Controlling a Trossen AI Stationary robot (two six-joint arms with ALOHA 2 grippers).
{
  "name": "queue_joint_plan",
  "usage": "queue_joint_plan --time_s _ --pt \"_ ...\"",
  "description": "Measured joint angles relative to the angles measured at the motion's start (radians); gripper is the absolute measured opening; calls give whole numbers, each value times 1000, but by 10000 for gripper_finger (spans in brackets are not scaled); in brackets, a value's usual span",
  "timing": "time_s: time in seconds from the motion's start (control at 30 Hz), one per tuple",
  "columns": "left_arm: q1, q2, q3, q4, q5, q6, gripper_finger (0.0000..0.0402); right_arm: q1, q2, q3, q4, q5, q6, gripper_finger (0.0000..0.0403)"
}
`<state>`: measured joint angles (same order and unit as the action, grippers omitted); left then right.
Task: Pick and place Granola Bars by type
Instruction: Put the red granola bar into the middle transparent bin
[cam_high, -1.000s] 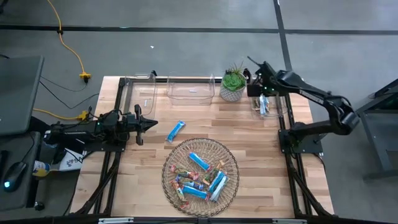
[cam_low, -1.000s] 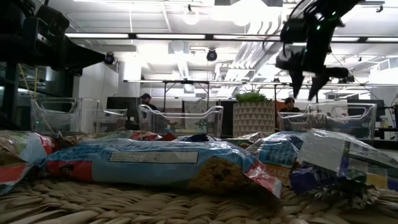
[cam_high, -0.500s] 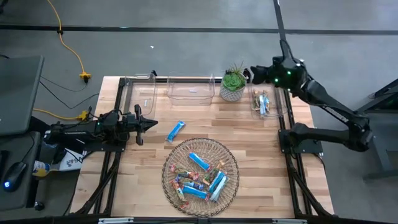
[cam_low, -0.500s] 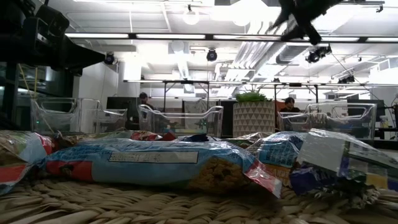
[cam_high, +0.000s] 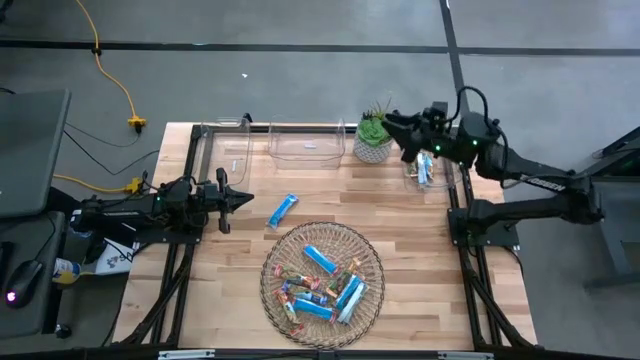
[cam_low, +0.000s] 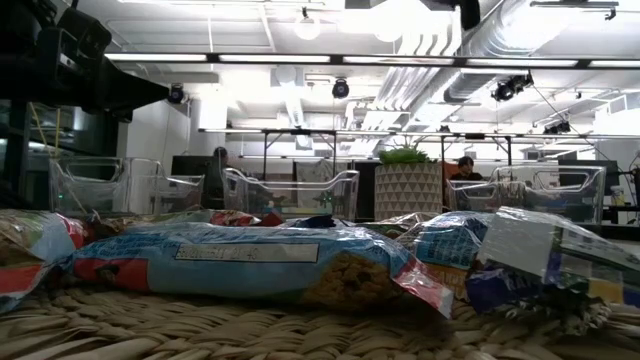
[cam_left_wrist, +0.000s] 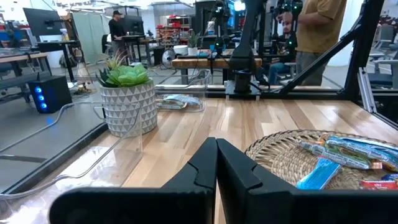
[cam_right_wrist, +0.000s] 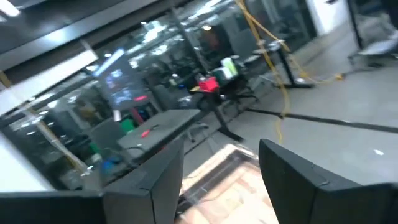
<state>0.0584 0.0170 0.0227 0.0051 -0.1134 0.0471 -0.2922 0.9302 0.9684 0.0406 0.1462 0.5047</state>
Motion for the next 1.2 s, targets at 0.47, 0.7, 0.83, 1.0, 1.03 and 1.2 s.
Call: queue_joint_plan --time_s 0.47,0.7,0.83,1.0,1.03,1.2 --pt "0 0 0 0 0 0 3 342 160 188 -57 82 -301 192" --pt "0 0 0 0 0 0 3 460 386 538 -480 -31 -413 192" --pt "0 0 0 0 0 0 3 499 499 689 -693 -38 -521 192" --pt "0 0 0 0 0 0 3 513 586 755 -811 -49 -589 192" --pt "0 0 0 0 0 0 3 516 595 751 -820 -56 -596 192" --pt "0 0 0 0 0 0 3 542 659 750 -913 -74 -645 192"
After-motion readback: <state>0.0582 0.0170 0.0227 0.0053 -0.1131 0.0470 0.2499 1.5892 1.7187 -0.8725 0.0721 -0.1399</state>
